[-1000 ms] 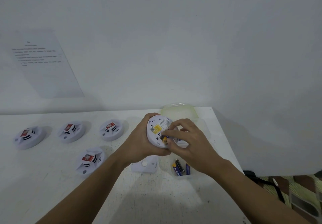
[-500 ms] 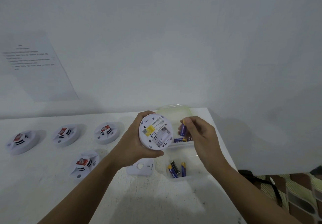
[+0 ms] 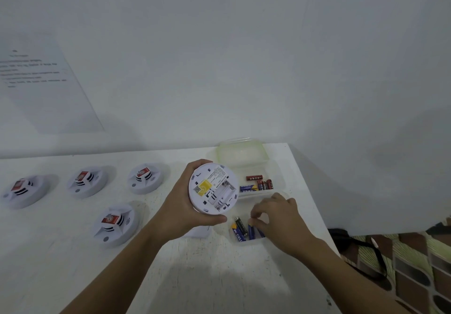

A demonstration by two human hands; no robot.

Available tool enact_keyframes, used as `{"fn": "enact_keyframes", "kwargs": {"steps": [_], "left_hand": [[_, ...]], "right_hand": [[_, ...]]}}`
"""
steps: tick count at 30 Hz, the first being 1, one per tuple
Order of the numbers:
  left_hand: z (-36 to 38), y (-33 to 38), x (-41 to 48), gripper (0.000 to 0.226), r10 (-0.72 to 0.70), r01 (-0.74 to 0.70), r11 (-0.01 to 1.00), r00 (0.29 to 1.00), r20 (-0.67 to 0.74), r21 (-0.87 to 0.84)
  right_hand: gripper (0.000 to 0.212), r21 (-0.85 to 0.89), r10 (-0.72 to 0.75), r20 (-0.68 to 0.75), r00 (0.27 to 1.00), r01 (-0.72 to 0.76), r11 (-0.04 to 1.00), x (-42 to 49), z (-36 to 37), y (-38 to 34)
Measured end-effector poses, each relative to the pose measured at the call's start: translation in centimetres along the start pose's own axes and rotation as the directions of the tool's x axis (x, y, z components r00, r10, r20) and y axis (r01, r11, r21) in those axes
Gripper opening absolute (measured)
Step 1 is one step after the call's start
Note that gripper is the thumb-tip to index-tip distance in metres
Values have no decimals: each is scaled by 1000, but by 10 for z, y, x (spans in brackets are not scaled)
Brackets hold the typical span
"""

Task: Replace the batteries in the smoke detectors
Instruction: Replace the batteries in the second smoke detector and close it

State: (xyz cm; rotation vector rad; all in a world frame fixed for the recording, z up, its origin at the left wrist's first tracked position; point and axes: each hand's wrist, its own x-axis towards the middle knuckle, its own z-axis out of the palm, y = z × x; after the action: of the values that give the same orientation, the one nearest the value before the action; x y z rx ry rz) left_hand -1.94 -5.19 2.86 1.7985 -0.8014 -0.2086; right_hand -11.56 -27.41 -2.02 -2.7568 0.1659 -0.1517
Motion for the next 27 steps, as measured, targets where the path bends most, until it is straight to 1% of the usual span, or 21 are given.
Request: {"fn": "enact_keyframes", "kwargs": {"steps": [2, 3, 6, 8, 10, 12, 13, 15, 16, 18, 21, 25, 27], "left_hand": [[-1, 0, 1, 97, 4, -4, 1000, 1000, -3, -9], [-1, 1, 2, 97, 5, -5, 1000, 1000, -4, -9], [-2, 2, 5, 97, 13, -13, 1000, 1000, -8, 9], [-4, 1, 8, 98, 16, -16, 1000, 1000, -19, 13], [-5, 0, 11, 99, 17, -17, 1000, 999, -27, 9], [-7, -2, 16, 99, 16, -16, 1000, 999, -34, 5], [-7, -4, 19, 99, 14, -14, 1000, 999, -39, 1], [-8, -6, 26, 98, 3, -4, 1000, 999, -45, -12], [-8, -8, 30, 98, -4, 3, 1000, 999, -45, -17], [-8, -11, 37, 97, -18, 17, 1000, 999, -44, -24], [-8, -18, 47, 97, -36, 35, 999, 998, -44, -26], [-12, -29, 55, 97, -56, 55, 998, 997, -48, -25], [-15, -34, 57, 96, -68, 67, 997, 997, -47, -24]], "right_hand": [[21, -79, -27, -3, 1000, 26, 996, 3, 3, 1], [22, -82, -24, 4, 1000, 24, 996, 4, 2, 1], [22, -11, -25, 12, 1000, 26, 1000, 6, -2, 3], [17, 67, -16, -9, 1000, 17, 998, 8, -9, 2], [11, 225, 36, -74, 997, -18, 974, 15, -18, 5], [9, 386, 111, -192, 975, -29, 922, 26, -29, 10], [9, 436, 151, -249, 957, -29, 899, 33, -34, 13], [6, 462, 198, -322, 926, -29, 886, 49, -40, 19], [5, 438, 195, -324, 926, -36, 898, 58, -40, 22], [6, 349, 149, -247, 957, -55, 936, 76, -37, 27], [13, 205, 46, -65, 997, -32, 978, 98, -27, 31], [18, 40, -51, 161, 986, 45, 998, 114, -12, 29], [20, 17, -52, 230, 972, 49, 999, 120, -6, 29]]}}
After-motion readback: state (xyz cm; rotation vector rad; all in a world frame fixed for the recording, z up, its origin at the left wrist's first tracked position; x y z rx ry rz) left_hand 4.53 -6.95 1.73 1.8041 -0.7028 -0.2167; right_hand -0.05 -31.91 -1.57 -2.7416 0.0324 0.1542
